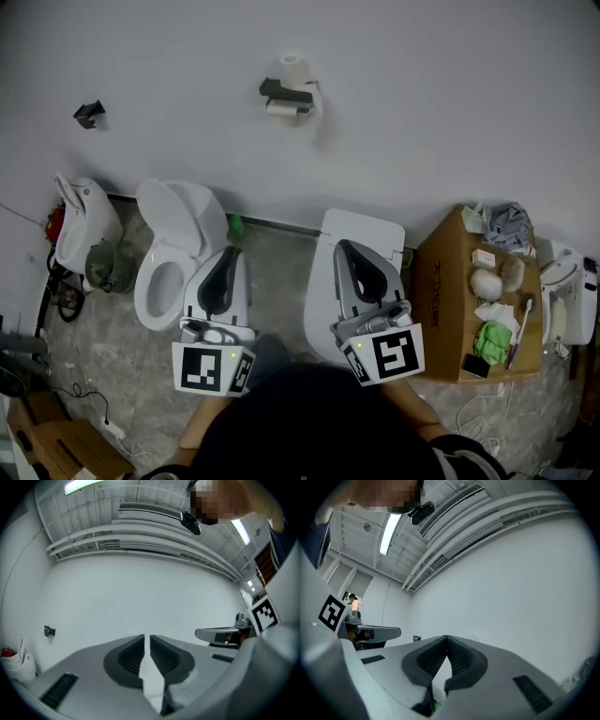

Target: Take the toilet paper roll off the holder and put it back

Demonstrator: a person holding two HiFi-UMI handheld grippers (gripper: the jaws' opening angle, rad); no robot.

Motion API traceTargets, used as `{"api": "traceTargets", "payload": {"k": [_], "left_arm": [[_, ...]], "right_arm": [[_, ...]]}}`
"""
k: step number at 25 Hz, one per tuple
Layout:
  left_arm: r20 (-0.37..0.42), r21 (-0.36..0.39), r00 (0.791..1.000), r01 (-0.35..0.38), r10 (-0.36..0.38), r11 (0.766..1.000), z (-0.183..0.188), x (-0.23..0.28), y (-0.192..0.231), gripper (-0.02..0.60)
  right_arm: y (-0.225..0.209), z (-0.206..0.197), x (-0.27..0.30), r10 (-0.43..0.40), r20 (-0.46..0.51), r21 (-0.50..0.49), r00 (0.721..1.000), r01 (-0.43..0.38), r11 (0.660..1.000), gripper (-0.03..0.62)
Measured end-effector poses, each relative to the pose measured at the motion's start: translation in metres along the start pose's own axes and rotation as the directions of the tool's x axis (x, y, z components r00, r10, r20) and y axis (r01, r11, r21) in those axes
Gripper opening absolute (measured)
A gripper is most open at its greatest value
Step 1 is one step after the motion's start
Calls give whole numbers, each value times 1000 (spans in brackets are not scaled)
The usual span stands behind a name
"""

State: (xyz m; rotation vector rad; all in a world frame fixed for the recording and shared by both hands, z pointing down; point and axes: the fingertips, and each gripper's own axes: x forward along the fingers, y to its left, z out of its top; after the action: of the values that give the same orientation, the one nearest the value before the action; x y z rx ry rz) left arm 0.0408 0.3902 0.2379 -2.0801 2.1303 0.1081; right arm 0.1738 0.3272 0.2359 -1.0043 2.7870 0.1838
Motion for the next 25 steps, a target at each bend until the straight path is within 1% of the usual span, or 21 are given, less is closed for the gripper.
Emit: {"api": "traceTargets", "payload": {"k": [2,4,10,16,21,25], "left_arm": [[7,-21,1000,15,-15,1000,-2,2,-1,29],[5,-30,999,37,-37,999,-4,7,-2,71],[11,-10,995,101,-101,995,-5,32,4,160],[8,-7,992,127,-127,992,-15,64,36,169],[15,-14,984,178,-177,984,-20,106,63,173],[19,-3,977,211,-211,978,-21,141,89,176]], "right_arm": [[-1,-3,0,-1,-7,0,1000,1,1000,15],[-3,-6,2,-7,-14,-1,1000,7,1000,15],[-8,-14,23,-32,-16,7,999,32,999,16],[-16,-26,61,-70,-19,1,997,70,998,16],[-25,-31,111,-104,-22,-9,994,104,995,16],[-30,-32,155,-130,-14,-19,991,130,991,16]]}}
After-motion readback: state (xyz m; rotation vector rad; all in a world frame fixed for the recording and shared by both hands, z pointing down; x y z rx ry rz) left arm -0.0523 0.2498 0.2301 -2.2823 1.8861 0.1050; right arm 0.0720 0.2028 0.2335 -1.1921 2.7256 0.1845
